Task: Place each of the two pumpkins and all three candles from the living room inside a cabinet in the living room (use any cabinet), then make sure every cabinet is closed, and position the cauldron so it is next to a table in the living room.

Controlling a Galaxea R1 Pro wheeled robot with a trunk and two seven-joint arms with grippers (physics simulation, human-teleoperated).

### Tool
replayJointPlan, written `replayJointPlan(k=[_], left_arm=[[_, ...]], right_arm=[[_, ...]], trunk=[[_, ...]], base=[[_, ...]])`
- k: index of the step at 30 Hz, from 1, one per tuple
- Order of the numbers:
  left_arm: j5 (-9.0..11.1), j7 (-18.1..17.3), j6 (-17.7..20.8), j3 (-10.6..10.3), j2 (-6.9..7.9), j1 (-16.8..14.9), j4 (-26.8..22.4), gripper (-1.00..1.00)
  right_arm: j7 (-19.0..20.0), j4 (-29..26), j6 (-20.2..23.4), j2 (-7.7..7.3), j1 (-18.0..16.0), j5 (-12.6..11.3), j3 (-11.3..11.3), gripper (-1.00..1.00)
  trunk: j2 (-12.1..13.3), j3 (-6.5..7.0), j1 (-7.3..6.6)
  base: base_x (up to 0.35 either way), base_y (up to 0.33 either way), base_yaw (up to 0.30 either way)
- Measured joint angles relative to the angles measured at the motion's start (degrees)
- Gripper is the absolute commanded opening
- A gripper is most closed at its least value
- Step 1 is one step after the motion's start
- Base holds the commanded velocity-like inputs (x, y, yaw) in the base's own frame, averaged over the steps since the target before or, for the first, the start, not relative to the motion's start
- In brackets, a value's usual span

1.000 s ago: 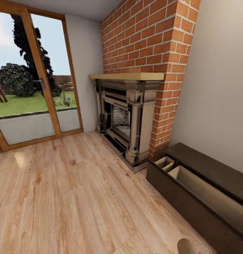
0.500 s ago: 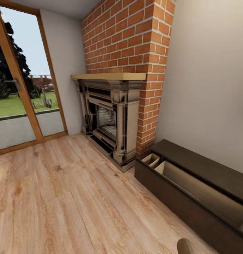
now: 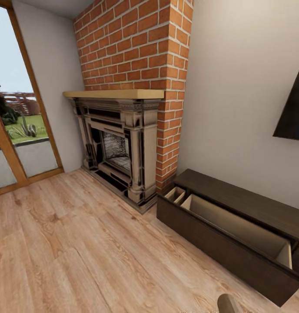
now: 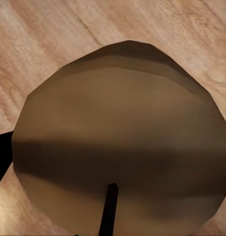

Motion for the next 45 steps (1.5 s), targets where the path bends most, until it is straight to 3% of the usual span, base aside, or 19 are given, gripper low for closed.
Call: replayJointPlan(k=[18, 25, 29, 45], left_arm=[[0.0, 0.0, 0.0, 0.0, 0.00, 0.0, 0.0, -1.00], [0.0, 0.0, 0.0, 0.0, 0.00, 0.0, 0.0, -1.00], [0.0, 0.0, 0.0, 0.0, 0.00, 0.0, 0.0, -1.00], [0.0, 0.0, -0.1, -0.1, 0.00, 0.0, 0.0, -1.00]], right_arm=[[0.7, 0.0, 0.0, 0.04, 0.0, 0.3, 0.2, -1.00], [1.1, -0.3, 6.3, -0.16, 0.0, 0.2, 0.2, -1.00], [1.1, -0.4, 6.8, -0.17, 0.0, 0.3, 0.2, -1.00], [1.1, -0.5, 6.8, -0.13, 0.0, 0.3, 0.2, -1.00]], trunk=[[0.0, 0.00, 0.00], [0.0, 0.00, 0.00], [0.0, 0.00, 0.00], [0.0, 0.00, -0.02]], base=[[0.002, 0.005, -0.300], [0.000, 0.000, -0.300], [0.000, 0.007, -0.300], [0.183, 0.231, -0.300]])
